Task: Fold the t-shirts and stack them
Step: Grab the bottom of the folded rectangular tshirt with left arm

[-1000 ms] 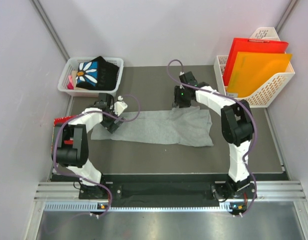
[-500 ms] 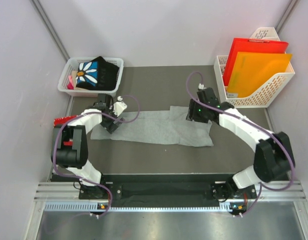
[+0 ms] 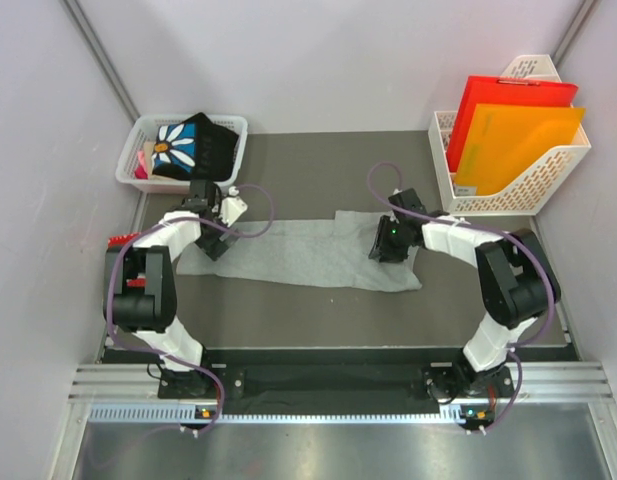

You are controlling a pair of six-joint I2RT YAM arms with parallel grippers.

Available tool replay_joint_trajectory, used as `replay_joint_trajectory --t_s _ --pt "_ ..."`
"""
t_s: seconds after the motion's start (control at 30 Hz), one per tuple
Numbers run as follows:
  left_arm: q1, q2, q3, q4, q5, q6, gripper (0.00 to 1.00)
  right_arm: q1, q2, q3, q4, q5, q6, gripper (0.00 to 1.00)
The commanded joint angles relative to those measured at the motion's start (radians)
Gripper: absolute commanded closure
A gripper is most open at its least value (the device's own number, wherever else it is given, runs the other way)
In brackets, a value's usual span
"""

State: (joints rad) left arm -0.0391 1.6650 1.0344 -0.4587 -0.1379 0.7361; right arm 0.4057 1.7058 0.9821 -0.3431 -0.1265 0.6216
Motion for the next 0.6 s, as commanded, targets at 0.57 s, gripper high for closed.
replay_joint_trajectory --t_s 0.57 --pt "0.005 -0.14 0.036 -0.202 0.29 -0.07 0.01 -0.242 -0.138 -0.023 -0.165 0.297 -0.071 0.62"
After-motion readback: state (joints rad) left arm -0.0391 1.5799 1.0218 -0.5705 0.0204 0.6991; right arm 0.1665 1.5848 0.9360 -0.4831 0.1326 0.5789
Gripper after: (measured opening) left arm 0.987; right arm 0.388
